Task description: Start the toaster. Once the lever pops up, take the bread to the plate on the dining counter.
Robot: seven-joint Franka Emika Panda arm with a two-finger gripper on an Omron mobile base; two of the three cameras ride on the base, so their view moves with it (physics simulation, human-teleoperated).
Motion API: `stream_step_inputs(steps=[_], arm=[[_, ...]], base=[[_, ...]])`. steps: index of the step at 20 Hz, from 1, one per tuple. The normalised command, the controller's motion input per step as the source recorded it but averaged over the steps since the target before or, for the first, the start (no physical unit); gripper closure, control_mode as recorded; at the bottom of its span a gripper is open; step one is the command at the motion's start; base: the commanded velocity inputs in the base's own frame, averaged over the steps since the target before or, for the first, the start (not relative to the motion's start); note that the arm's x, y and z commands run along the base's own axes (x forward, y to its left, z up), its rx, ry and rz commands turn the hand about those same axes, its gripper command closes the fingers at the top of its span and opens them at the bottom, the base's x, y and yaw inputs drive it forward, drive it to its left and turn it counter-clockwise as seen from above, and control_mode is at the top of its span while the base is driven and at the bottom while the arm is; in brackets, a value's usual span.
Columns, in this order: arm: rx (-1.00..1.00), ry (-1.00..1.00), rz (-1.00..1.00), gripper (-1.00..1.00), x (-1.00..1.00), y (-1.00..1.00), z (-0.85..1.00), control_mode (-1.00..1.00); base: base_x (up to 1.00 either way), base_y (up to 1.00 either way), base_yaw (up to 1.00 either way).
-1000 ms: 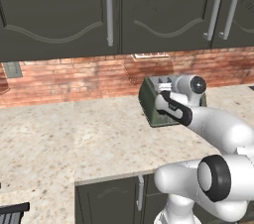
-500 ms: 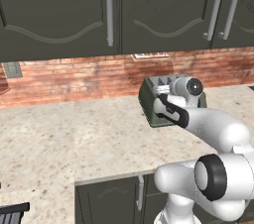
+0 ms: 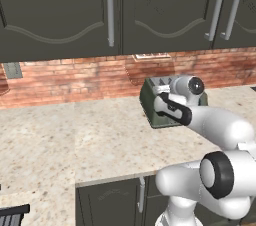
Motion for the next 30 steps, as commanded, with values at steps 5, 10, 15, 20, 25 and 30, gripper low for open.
stream_step_inputs(steps=[5,10,15,20,25,30], arm=[[0.00,0.00,0.10,-1.00,0.03,0.00,0.00,-1.00],[0.00,0.00,0.02,-1.00,0.01,-0.08,0.00,-1.00],[0.00,0.00,0.00,-1.00,0.01,-0.02,0.00,-1.00],[0.00,0.00,-0.03,-1.00,0.01,0.00,0.00,-1.00],[0.00,0.00,-0.03,-1.00,0.00,0.00,0.00,-1.00],[0.00,0.00,-0.01,-1.00,0.00,0.00,0.00,-1.00]], base=[[0.00,0.00,0.00],[0.00,0.00,0.00],[0.00,0.00,0.00],[0.00,0.00,0.00],[0.00,0.00,0.00],[0.00,0.00,0.00]])
